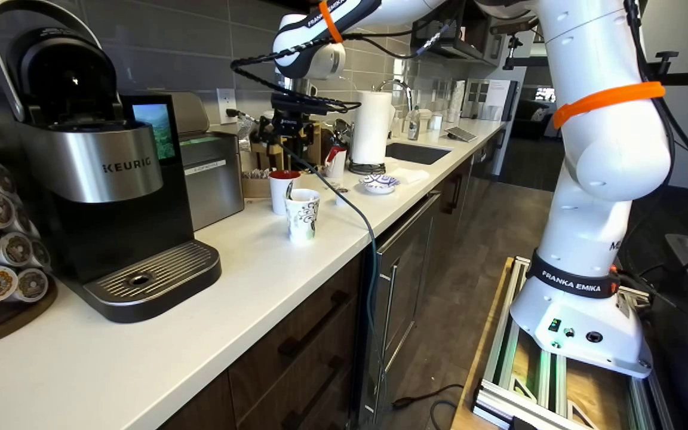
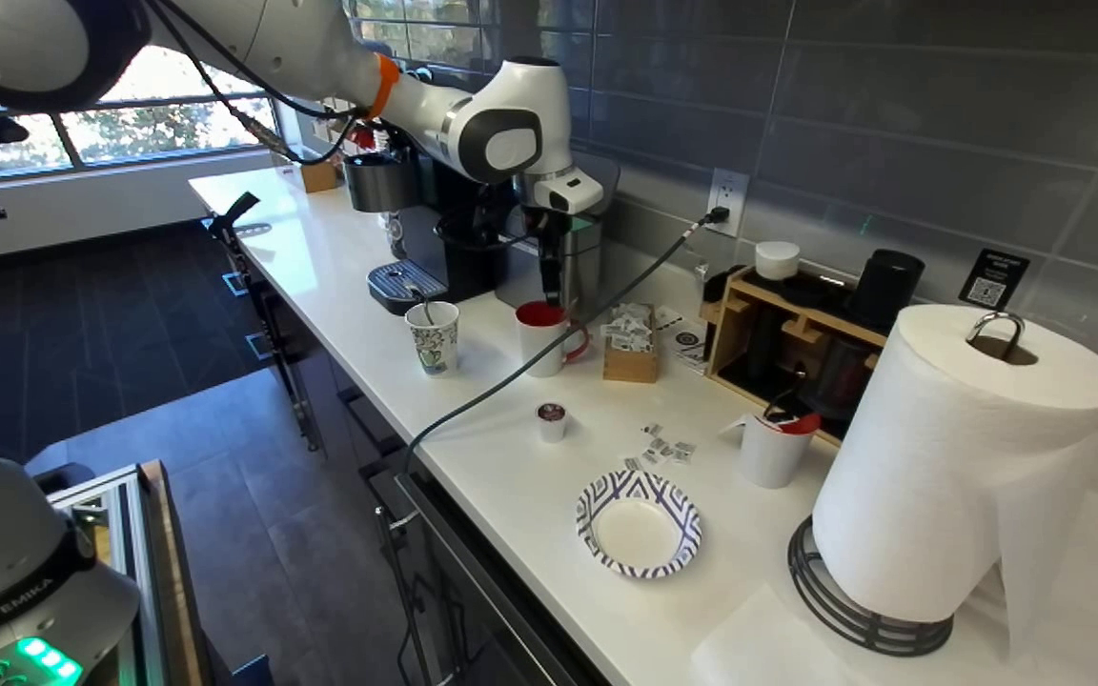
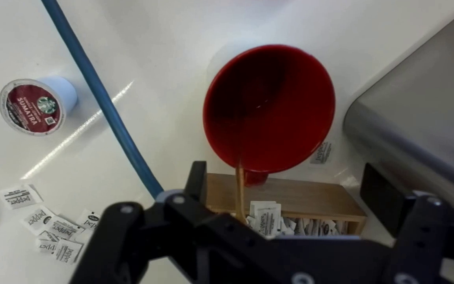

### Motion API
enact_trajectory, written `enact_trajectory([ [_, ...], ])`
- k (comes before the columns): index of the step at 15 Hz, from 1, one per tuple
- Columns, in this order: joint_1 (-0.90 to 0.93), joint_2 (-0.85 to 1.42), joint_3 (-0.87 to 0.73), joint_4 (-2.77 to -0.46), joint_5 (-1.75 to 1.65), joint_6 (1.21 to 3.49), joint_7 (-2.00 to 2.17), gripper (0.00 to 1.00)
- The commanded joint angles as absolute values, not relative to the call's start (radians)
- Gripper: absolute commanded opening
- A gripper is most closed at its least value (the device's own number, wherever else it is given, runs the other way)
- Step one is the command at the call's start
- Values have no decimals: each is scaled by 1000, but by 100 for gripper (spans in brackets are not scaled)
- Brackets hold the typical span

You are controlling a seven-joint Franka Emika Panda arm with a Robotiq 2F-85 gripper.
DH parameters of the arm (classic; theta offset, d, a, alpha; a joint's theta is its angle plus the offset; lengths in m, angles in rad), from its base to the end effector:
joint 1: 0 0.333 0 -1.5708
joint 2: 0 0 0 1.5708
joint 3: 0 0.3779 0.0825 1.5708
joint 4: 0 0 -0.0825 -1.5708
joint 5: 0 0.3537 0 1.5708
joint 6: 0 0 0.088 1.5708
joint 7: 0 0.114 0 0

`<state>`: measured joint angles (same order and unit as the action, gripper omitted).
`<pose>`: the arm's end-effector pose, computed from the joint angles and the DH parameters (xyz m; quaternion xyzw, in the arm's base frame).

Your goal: Put the chopstick in the left cup

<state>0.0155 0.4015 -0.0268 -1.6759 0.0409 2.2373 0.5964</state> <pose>0.6780 -0.0035 0.4507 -0.9481 0.3076 -0.0731 0.0345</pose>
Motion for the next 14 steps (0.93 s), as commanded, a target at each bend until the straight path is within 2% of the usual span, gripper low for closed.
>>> enact_trajectory([
  [1,32,419,-61,-1674,28,2297,594,100],
  [6,43,445,-93,-1665,12,2308,622,98],
  [7,47,444,-96,-1665,8,2295,626,79],
  [9,54,439,-100,-1670,3,2285,629,69],
  [12,63,436,-106,-1669,-4,2264,642,42],
  [14,67,436,-108,-1669,-9,2269,649,29],
])
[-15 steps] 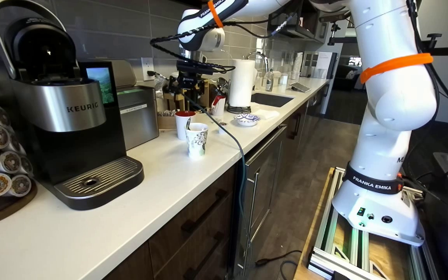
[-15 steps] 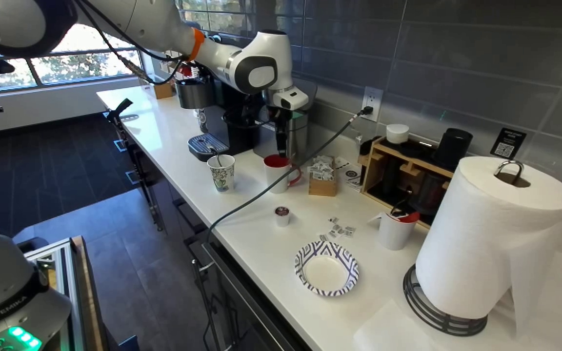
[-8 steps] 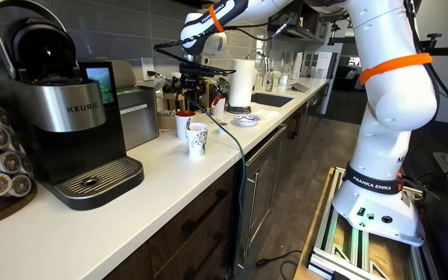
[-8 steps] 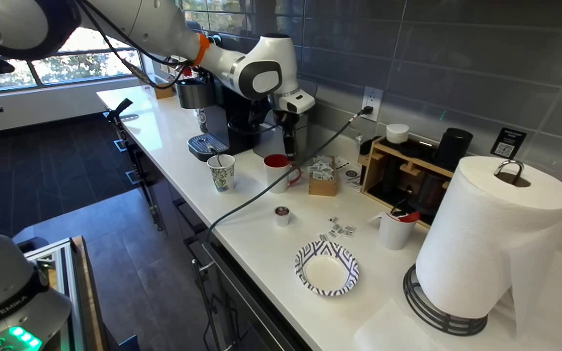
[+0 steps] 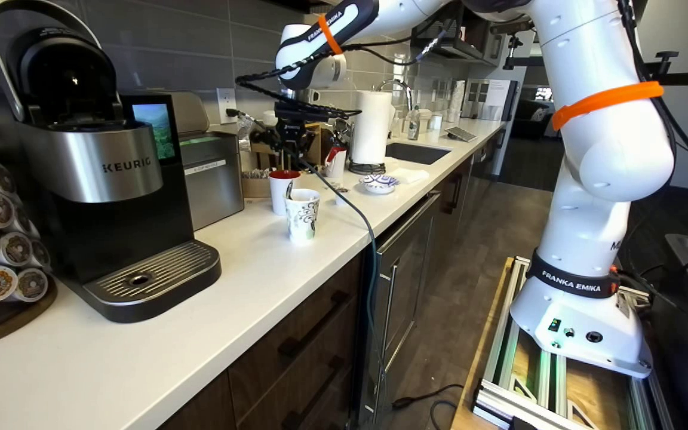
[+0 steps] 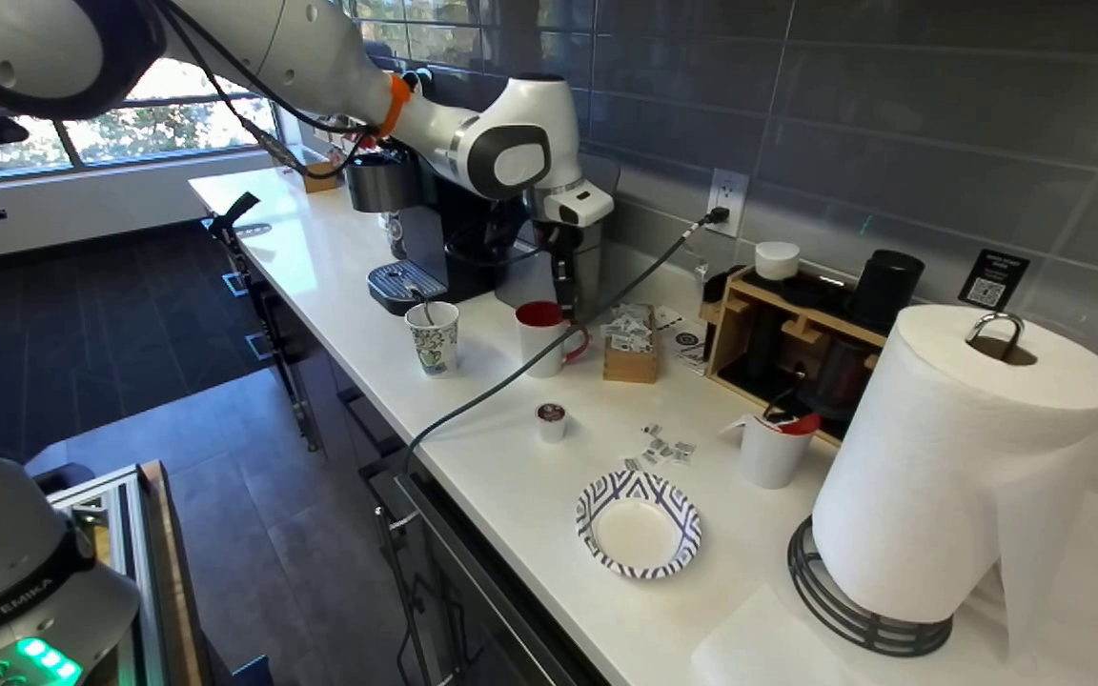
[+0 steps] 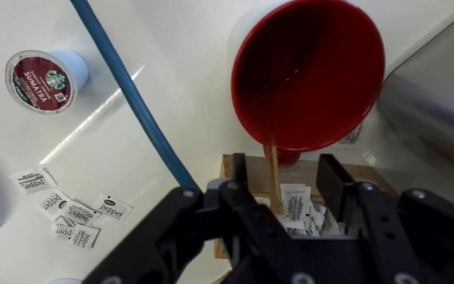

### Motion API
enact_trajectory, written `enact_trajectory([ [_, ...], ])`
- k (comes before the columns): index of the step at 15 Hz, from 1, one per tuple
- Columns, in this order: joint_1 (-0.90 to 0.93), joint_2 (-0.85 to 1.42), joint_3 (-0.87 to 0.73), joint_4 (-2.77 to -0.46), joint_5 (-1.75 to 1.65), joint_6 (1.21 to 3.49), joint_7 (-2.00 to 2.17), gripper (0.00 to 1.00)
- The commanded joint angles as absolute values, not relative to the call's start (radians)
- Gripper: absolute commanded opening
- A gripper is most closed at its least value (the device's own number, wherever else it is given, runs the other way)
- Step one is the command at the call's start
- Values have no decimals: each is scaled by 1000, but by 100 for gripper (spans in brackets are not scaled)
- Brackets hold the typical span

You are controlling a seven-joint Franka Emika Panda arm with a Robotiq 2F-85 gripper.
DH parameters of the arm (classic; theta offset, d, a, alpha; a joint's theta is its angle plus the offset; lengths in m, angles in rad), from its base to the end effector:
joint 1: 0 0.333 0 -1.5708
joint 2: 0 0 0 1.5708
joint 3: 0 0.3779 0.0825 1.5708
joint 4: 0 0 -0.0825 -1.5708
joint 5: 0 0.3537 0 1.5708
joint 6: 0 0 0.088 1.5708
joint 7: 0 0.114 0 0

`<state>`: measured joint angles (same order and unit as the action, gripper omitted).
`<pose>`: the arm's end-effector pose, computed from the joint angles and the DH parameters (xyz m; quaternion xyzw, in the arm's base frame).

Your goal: Put the chopstick in the left cup

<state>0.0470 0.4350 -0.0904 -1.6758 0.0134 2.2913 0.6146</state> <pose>0.6865 -0.0198 0.4345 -0.9430 0.3199 -0.0910 0.0130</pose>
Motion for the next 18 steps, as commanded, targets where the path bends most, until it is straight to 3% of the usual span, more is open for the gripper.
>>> enact_trajectory([
  [1,68,440,-110,-1667,-11,2277,652,20],
  [4,76,452,-119,-1662,-33,2300,670,1],
  [18,44,326,-95,-1716,-10,2265,574,1],
])
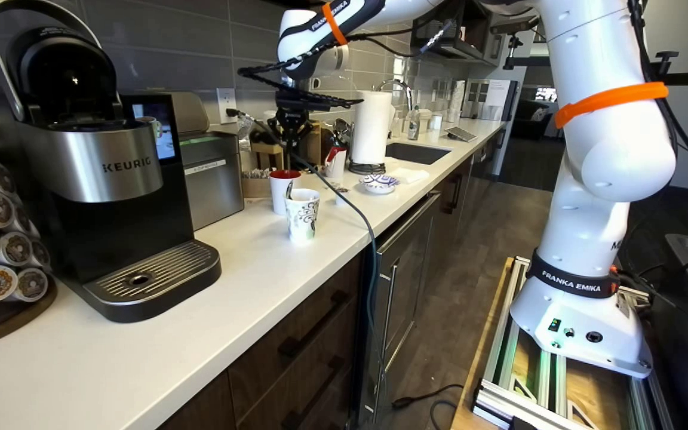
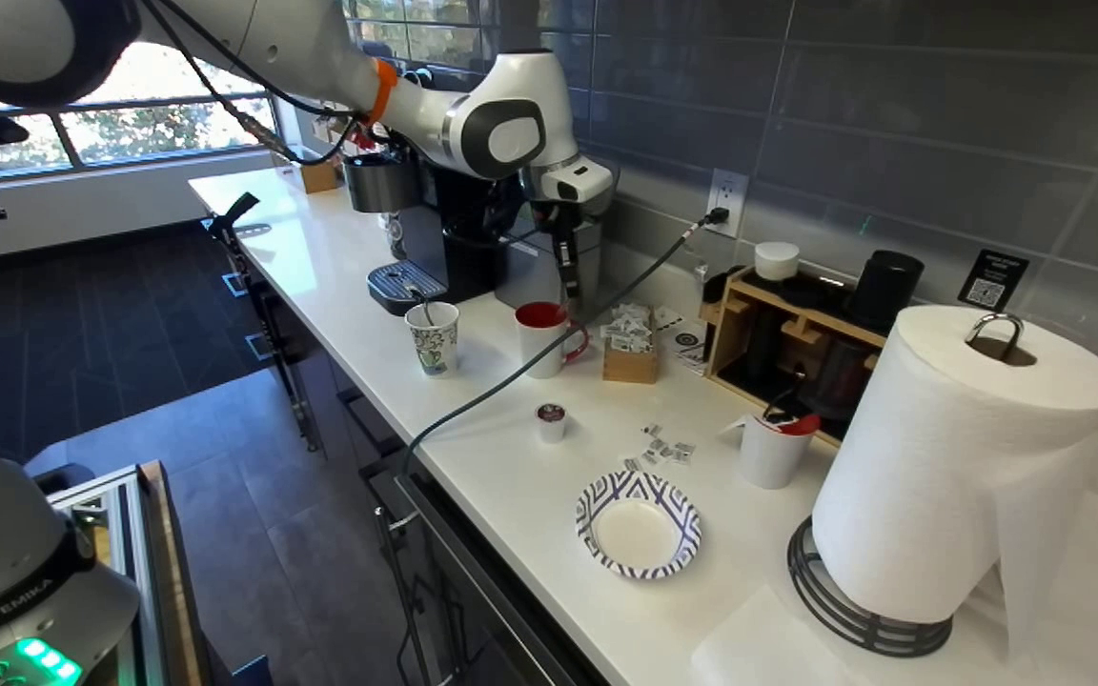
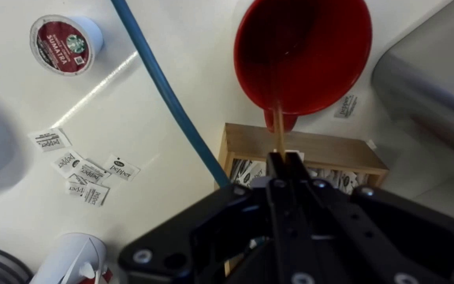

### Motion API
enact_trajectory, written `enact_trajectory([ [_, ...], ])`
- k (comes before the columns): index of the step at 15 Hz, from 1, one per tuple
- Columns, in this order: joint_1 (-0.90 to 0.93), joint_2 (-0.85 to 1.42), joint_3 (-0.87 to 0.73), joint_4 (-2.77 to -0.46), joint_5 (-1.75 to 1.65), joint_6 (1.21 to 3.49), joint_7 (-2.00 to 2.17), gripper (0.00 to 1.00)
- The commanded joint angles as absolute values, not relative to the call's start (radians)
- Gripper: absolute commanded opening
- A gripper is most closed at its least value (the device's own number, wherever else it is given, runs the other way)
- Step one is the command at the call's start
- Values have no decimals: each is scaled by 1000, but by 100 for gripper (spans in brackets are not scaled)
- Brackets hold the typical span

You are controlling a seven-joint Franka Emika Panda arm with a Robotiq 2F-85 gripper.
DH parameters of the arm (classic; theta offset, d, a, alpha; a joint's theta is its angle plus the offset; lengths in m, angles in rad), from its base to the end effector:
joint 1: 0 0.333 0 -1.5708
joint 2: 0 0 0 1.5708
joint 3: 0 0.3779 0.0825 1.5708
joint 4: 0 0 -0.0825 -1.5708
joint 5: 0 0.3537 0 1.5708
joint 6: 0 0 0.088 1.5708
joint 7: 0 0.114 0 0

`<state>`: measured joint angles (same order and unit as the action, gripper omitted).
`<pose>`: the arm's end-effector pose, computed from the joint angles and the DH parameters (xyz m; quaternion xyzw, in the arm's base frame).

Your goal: Put the chopstick in the left cup

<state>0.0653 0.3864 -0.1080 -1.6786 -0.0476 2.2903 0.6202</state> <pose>0.6801 -0.0196 0.4667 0.9450 -0.3043 0.1197 0.0054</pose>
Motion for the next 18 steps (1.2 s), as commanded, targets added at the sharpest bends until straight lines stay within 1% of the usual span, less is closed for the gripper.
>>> enact_trajectory([
  [1,40,317,-96,-1714,-3,2262,568,1],
  [6,29,227,-69,-1761,58,2271,469,1],
  [9,27,129,-64,-1842,65,2305,435,1],
  [13,25,-26,-54,-1990,58,2323,392,1],
  [16,22,-157,-40,-2134,73,2385,386,1],
  [18,20,-247,-29,-2238,102,2464,396,1],
])
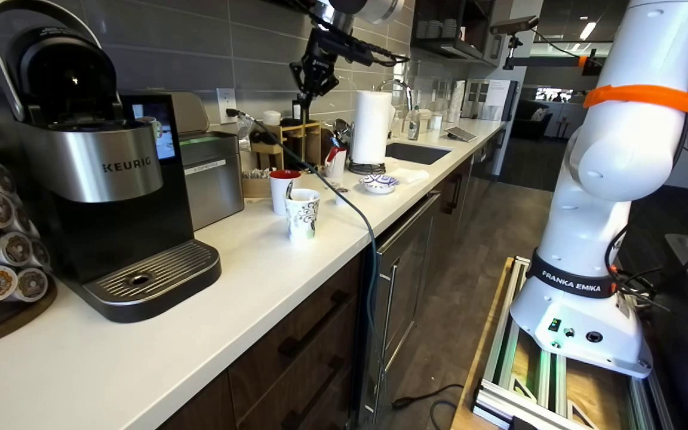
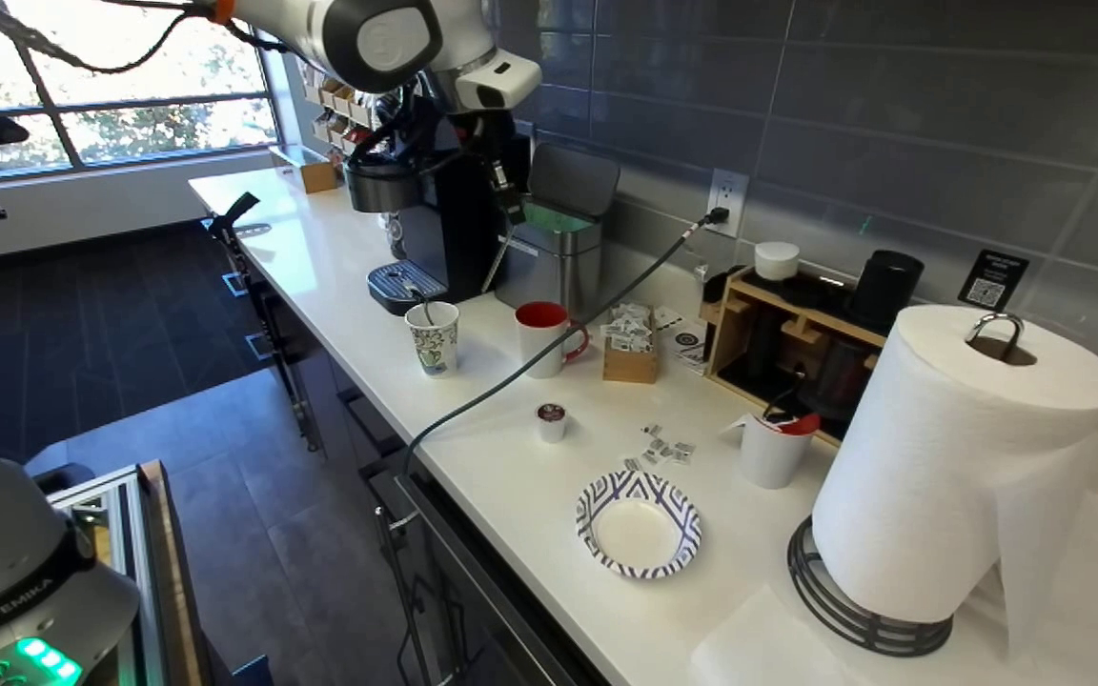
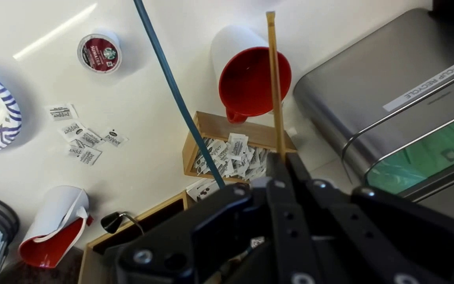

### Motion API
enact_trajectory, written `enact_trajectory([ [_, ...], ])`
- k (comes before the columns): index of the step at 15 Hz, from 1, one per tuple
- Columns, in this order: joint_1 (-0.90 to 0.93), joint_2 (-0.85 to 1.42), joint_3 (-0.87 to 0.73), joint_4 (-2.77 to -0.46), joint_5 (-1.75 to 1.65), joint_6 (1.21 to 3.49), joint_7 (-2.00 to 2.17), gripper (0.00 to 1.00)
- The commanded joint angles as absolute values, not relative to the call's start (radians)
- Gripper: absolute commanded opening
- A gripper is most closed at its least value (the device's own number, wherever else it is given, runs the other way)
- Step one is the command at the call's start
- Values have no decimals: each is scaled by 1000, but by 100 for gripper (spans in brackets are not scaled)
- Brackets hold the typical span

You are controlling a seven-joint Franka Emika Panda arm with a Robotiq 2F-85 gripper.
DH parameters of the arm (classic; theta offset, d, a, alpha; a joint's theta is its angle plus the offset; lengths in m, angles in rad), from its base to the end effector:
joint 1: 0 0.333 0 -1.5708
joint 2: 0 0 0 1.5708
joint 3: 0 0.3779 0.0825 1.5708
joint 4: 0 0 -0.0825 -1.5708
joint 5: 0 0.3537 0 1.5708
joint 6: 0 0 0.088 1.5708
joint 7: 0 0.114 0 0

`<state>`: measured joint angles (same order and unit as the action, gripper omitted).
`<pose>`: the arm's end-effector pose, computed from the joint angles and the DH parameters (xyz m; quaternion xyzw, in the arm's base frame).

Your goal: Put the chopstick in the left cup

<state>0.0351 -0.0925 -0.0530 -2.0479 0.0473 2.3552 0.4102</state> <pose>0.5314 -0.0098 0.5899 -0.9546 0.2212 -0.1903 0.0604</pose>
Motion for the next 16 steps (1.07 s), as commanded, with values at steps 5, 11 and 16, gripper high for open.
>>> enact_trajectory([
  [5,12,-430,-14,-2462,215,2659,419,1],
  [11,-9,-437,-12,-2464,255,2641,400,5],
  [16,-10,-438,-12,-2466,258,2641,400,1],
])
